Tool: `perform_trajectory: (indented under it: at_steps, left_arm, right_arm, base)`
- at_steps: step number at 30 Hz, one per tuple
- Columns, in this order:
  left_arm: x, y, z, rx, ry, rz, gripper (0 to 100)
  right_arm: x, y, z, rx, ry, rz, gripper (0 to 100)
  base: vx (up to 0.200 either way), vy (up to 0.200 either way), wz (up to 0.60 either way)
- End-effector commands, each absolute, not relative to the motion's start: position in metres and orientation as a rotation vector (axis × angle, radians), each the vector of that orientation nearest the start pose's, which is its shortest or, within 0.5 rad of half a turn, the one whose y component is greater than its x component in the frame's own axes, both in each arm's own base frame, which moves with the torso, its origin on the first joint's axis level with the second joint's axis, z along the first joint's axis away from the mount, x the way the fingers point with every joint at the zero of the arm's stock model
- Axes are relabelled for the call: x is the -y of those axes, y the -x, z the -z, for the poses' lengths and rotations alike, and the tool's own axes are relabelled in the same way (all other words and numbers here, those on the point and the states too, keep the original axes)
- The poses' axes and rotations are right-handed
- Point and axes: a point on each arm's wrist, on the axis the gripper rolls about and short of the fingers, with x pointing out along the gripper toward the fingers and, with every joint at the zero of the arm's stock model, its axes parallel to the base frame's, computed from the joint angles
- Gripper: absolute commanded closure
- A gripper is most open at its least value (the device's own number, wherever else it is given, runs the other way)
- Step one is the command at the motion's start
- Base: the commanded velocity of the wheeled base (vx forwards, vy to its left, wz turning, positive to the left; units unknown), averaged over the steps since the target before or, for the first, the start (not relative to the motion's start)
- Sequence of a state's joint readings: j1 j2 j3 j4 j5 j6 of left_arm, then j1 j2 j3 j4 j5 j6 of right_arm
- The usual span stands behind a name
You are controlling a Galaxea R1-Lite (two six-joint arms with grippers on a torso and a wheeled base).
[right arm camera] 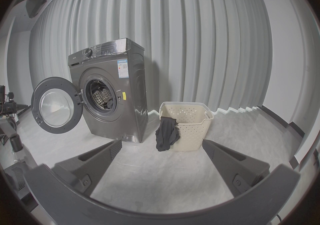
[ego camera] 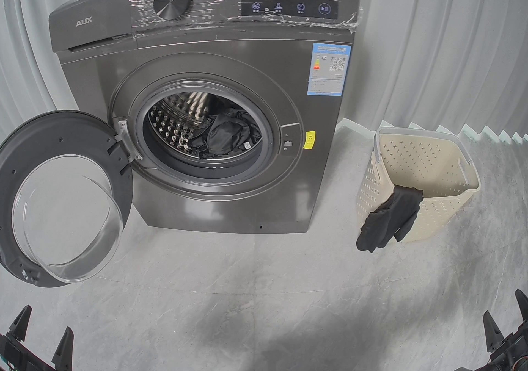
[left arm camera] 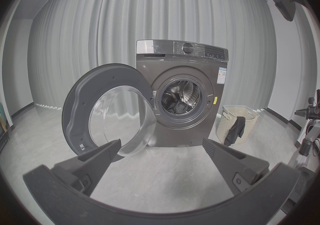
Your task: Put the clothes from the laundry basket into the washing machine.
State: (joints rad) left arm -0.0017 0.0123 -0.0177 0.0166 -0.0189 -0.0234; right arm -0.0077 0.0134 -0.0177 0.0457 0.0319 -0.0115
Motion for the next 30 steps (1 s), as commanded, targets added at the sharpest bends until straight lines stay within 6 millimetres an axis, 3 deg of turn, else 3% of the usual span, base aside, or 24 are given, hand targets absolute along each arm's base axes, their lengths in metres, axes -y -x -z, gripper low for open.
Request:
perform_trajectory:
  at_steps: [1,7,30]
  left_arm:
    - [0.0004,0.0232,-0.0755,-0.013,0.023,0.021,0]
    - [0.0004,0.0232,-0.0756,-0.011,0.023,0.021,0]
    - [0.0004,0.0232,-0.0756,-0.011,0.029,0.021,0]
  right_arm:
    - [-0.0009,0.0238,-0.0755,-0.034,0.012,-0.025,0]
    - [-0.0009,0.0238,-0.0755,-0.034,0.012,-0.025,0]
    - [-0.0009,0.0238,-0.0755,-0.034,0.012,-0.025,0]
  base:
    - [0.0,-0.2,0.0]
    - [0.0,0.0,0.0]
    - [0.0,-0.2,0.0]
